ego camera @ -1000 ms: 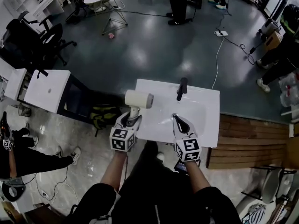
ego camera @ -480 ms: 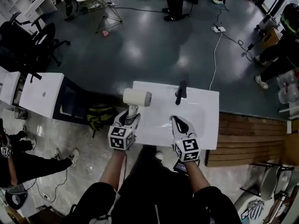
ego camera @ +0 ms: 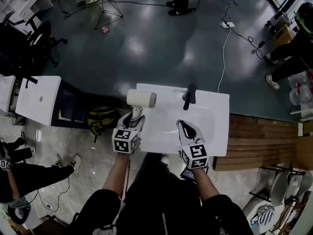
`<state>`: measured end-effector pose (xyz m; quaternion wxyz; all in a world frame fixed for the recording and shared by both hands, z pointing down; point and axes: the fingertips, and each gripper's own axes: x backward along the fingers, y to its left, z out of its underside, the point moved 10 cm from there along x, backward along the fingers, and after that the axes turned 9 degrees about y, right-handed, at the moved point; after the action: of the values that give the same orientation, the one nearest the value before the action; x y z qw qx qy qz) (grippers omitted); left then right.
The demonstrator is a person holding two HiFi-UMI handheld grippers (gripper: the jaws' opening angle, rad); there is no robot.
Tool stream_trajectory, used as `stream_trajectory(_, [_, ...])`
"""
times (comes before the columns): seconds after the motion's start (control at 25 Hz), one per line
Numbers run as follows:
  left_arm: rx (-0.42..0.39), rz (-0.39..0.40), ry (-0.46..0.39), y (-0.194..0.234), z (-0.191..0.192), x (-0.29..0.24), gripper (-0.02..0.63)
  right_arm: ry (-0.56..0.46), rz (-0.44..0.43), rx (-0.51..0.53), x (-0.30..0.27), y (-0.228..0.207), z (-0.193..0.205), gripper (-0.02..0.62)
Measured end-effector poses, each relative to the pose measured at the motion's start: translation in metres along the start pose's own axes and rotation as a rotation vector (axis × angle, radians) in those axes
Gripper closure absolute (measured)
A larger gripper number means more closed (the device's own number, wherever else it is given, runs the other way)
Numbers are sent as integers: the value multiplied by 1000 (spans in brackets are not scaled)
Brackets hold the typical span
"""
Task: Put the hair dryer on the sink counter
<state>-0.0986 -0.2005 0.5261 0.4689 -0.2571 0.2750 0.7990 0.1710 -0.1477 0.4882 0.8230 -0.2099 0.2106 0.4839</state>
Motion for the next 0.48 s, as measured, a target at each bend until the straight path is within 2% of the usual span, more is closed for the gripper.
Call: stream_trajectory(0.48, [28, 14, 44, 23, 1, -21, 403, 53, -13, -3, -24, 5, -4, 591])
